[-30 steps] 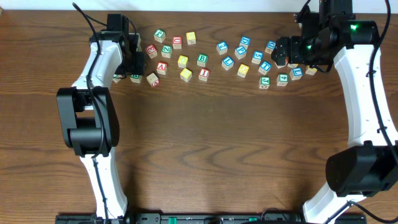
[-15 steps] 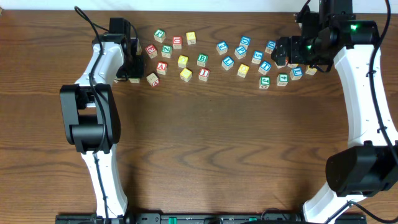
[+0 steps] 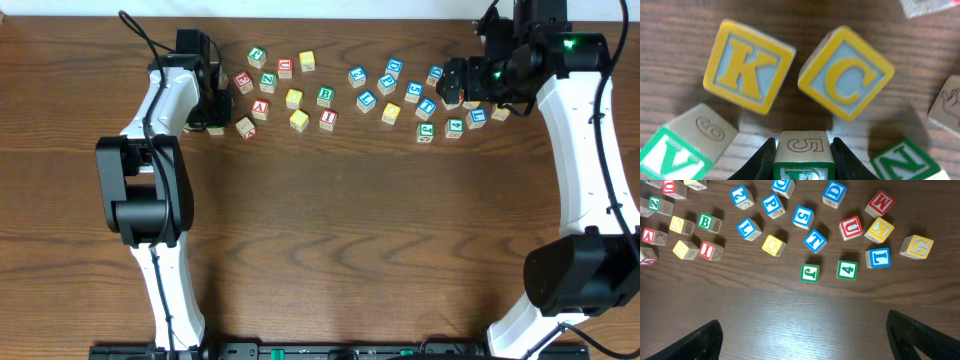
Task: Spell out ROBOT
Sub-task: 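Lift the green R block and carry it toward the table center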
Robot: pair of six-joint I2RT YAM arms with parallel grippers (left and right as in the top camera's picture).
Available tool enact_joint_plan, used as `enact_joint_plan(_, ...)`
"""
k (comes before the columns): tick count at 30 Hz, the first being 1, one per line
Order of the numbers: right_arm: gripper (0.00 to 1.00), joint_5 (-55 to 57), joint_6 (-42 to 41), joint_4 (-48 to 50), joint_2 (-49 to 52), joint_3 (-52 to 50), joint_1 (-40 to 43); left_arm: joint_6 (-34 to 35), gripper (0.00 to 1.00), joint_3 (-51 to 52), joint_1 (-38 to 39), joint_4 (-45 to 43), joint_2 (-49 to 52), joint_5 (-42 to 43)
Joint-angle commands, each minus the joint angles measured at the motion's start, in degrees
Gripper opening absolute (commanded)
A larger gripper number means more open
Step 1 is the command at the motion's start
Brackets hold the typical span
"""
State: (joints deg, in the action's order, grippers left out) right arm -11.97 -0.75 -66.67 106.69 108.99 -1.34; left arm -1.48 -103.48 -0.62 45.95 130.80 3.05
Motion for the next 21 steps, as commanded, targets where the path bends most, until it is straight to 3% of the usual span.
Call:
enact_joint_plan(1, 0.99, 0.0, 0.6, 0.1, -0.2, 1.0, -0.3, 0.3, 0.28, 0.5, 0.1, 1.2, -2.6, -0.5)
enact_joint_plan(9, 0.99, 0.0, 0.6, 0.2, -0.2, 1.0, -0.2, 0.3, 0.28, 0.5, 1.7, 5.8, -10.0, -0.5)
enact_joint_plan(21, 0.99, 0.0, 0.6, 0.1, -0.2, 1.0, -0.2, 7.1, 0.28, 0.5, 10.7, 15.2, -19.7, -0.5)
